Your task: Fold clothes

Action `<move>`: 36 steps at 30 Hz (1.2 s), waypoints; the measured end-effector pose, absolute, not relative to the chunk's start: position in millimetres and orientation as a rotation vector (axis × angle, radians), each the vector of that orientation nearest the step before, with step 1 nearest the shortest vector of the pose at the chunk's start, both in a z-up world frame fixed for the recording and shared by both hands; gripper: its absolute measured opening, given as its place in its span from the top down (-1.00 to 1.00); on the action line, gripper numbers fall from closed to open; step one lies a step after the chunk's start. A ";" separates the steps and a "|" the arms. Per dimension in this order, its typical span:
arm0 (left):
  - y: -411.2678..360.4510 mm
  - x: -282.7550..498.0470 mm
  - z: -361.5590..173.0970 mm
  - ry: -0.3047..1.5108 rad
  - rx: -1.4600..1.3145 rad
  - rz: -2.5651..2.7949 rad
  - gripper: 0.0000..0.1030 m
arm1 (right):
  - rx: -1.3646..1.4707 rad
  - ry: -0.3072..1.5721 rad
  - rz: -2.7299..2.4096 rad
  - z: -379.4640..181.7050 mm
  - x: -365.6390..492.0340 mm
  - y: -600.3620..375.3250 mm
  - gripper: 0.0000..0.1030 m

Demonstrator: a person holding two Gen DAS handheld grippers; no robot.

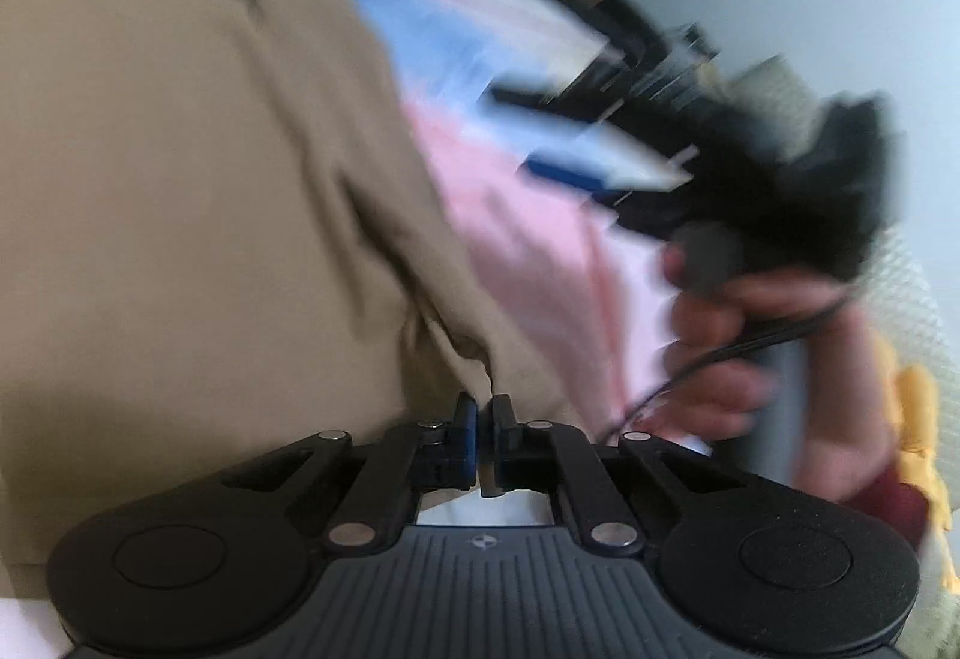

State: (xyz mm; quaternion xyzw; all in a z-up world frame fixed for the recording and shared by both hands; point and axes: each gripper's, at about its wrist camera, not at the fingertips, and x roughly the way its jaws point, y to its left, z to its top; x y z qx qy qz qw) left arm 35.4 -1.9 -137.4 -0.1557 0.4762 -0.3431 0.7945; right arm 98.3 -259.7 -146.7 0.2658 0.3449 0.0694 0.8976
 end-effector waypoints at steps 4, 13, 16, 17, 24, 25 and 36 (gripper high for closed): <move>22.0 19.2 -100.1 0.910 -0.342 -0.721 0.92 | 0.514 0.724 0.141 -148.5 102.0 -255.8 -0.26; 55.9 6.1 -120.5 0.972 -0.426 -0.582 0.92 | 0.490 0.744 0.143 -152.1 104.9 -251.4 -0.26; 50.3 7.3 -122.1 0.977 -0.380 -0.557 0.92 | 0.494 0.750 0.149 -153.9 103.9 -250.3 -0.26; 53.6 5.6 -120.8 0.978 -0.345 -0.535 0.92 | 0.498 0.752 0.149 -154.8 103.7 -251.0 -0.26; 54.9 5.6 -137.0 1.066 -0.210 -0.425 0.90 | 0.535 0.788 0.126 -163.0 107.7 -253.8 -0.25; 53.0 4.9 -136.1 1.066 -0.195 -0.425 0.90 | 0.527 0.789 0.128 -163.4 108.3 -252.8 -0.25; 56.7 2.6 -120.7 1.002 -0.222 -0.417 0.33 | 0.419 0.742 0.145 -151.5 101.4 -238.5 -0.25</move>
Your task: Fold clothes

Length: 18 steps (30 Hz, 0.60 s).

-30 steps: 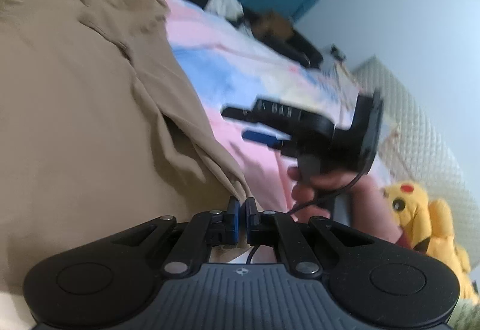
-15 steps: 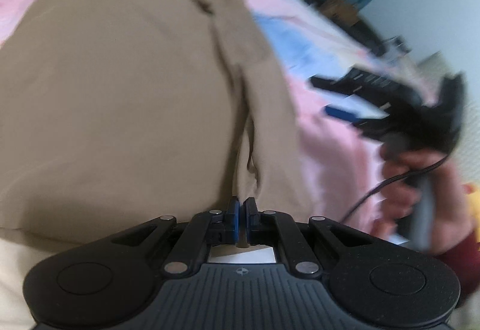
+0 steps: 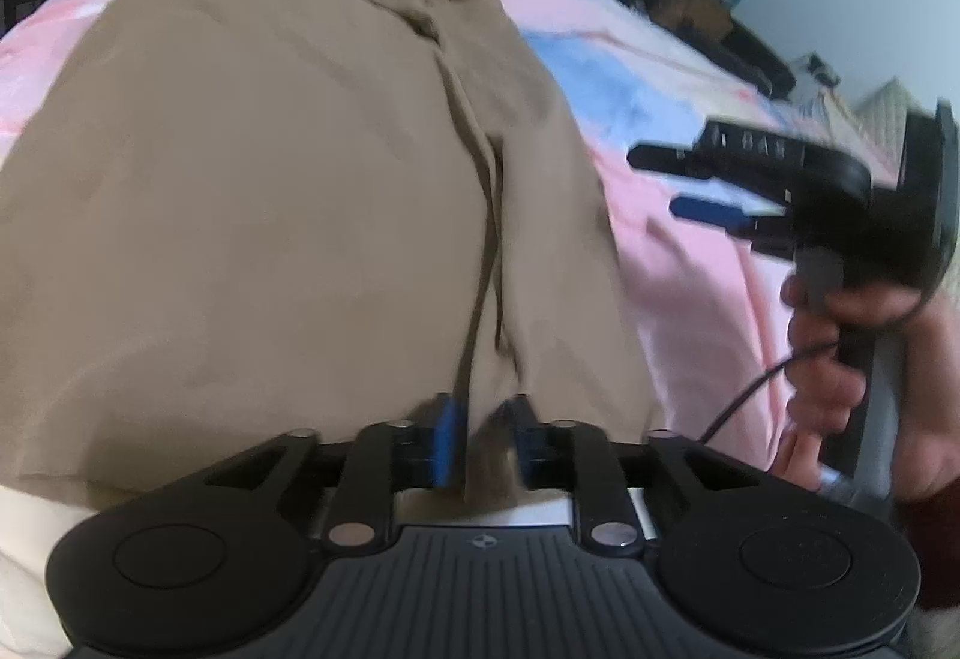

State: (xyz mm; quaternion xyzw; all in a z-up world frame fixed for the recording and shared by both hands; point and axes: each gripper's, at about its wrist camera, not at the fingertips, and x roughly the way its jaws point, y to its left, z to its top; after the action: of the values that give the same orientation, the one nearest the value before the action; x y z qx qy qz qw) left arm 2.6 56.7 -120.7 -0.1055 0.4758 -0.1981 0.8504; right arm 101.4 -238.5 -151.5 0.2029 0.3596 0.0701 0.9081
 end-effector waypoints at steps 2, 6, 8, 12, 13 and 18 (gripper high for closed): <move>66.3 7.2 -111.1 0.973 -0.237 -0.407 0.10 | 0.401 0.712 0.154 -146.7 97.4 -235.4 -0.25; 78.3 46.3 -91.7 0.928 -0.297 -0.367 -0.24 | 0.349 0.664 0.175 -140.8 94.5 -223.7 -0.25; 80.7 82.0 -86.1 0.895 -0.333 -0.341 -0.29 | 0.328 0.650 0.188 -140.0 95.3 -217.0 -0.25; 90.3 160.0 -85.8 0.847 -0.459 -0.283 -0.32 | 0.279 0.618 0.213 -139.6 98.7 -203.0 -0.25; 95.2 181.2 -87.3 0.844 -0.488 -0.265 -0.32 | 0.270 0.604 0.222 -139.4 100.1 -200.2 -0.25; 84.2 274.4 -106.5 0.800 -0.540 -0.190 -0.30 | 0.220 0.546 0.230 -145.5 112.0 -190.6 -0.25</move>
State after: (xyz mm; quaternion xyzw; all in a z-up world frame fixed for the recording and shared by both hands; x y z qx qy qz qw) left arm 274.4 84.2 -106.5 -0.2592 0.3839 -0.0910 0.8815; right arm 112.0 -190.6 -145.5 0.1084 0.2686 0.1133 0.9504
